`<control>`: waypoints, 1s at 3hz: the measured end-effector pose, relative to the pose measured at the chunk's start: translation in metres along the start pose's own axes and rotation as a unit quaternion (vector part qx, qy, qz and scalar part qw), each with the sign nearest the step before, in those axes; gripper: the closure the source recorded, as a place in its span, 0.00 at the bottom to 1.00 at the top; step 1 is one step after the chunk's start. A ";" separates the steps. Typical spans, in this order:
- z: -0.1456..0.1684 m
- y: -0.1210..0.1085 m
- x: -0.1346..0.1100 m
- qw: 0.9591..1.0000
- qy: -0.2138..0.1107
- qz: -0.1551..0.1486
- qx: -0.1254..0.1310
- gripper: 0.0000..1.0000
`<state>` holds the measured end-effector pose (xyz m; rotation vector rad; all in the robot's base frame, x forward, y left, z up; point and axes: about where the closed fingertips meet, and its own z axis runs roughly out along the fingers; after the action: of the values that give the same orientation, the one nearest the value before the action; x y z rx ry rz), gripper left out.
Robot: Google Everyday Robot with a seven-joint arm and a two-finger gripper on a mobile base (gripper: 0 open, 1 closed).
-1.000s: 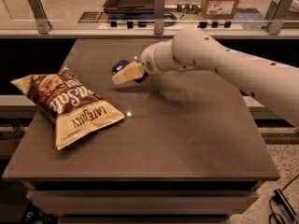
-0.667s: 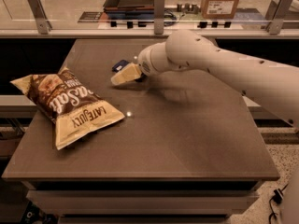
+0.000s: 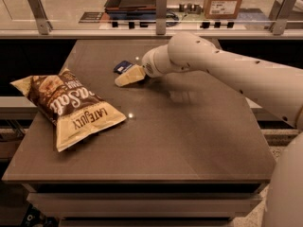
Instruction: Pick rxbar blueberry
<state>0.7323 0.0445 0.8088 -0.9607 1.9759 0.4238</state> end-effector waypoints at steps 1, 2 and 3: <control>0.001 0.002 0.000 1.000 0.000 -0.001 -0.002 0.19; 0.002 0.003 0.000 1.000 0.000 -0.001 -0.002 0.41; 0.000 0.003 -0.004 1.000 0.001 -0.001 -0.003 0.65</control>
Offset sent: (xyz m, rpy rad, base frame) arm -0.0004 0.0017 -0.0007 -0.0001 0.0010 0.0027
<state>0.7315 0.0478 0.8120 -0.9661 1.9756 0.4276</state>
